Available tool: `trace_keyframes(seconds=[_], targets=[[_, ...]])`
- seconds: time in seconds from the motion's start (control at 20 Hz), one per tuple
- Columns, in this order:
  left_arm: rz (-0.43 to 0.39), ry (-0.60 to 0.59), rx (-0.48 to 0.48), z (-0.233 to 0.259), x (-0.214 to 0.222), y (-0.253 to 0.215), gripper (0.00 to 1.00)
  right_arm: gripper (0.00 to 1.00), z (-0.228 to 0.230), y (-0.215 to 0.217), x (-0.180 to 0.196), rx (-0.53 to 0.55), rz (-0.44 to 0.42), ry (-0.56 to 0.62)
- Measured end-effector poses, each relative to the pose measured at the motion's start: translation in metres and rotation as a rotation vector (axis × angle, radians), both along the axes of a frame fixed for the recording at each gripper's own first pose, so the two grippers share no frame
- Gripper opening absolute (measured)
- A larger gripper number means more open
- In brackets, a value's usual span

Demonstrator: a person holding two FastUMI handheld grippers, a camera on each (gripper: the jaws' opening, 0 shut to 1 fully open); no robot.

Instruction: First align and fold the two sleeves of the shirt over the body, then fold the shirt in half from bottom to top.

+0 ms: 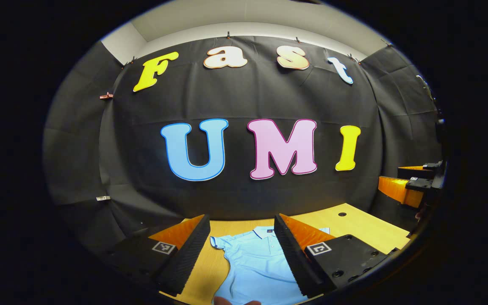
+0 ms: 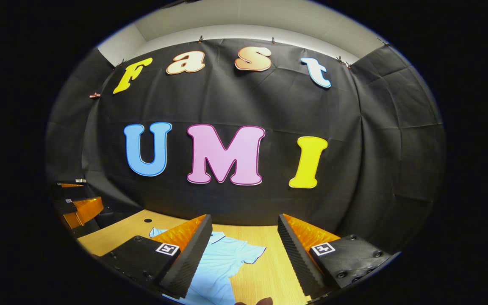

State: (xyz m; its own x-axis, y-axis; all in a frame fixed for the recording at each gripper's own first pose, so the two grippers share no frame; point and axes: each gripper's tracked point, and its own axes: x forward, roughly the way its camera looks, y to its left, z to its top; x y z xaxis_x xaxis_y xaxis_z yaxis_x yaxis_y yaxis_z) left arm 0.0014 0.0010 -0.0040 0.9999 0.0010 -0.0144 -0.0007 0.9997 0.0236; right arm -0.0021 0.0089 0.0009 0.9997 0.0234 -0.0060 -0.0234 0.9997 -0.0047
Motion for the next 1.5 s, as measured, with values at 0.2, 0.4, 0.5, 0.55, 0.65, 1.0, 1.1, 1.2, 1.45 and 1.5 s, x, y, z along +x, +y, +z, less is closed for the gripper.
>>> trace_keyframes(seconds=[0.2,0.4,0.5,0.55,0.65,1.0,1.1,1.2,1.45,1.5], targets=[[-0.002,-0.002,0.002,0.001,-0.001,0.0,0.96,0.97,0.001,0.0,-0.001,0.007,0.003,-0.003],[-0.008,-0.004,0.009,0.001,0.0,-0.002,0.96,0.97,-0.008,0.006,0.005,0.022,0.026,0.032],[-0.014,-0.008,0.017,0.0,0.001,-0.005,0.96,0.97,-0.016,0.008,0.014,0.03,0.034,0.068],[-0.018,-0.01,0.023,0.0,0.001,-0.005,0.96,0.97,-0.023,0.008,0.023,0.029,0.035,0.088],[-0.023,-0.006,0.026,-0.002,0.002,-0.008,0.96,0.96,-0.036,0.006,0.043,0.016,0.028,0.123],[-0.03,0.045,0.007,-0.019,0.01,-0.017,0.96,0.97,-0.154,-0.015,0.15,0.047,-0.029,0.413],[-0.022,0.065,-0.002,-0.026,0.013,-0.018,0.96,0.98,-0.195,-0.026,0.176,0.083,-0.061,0.511],[-0.012,0.073,-0.013,-0.028,0.015,-0.017,0.96,0.97,-0.233,-0.038,0.2,0.092,-0.091,0.581],[0.015,0.097,0.011,-0.036,0.021,-0.016,0.96,0.98,-0.332,-0.051,0.244,0.13,-0.129,0.78],[0.022,0.104,0.009,-0.038,0.022,-0.016,0.96,0.98,-0.35,-0.05,0.248,0.132,-0.133,0.819]])
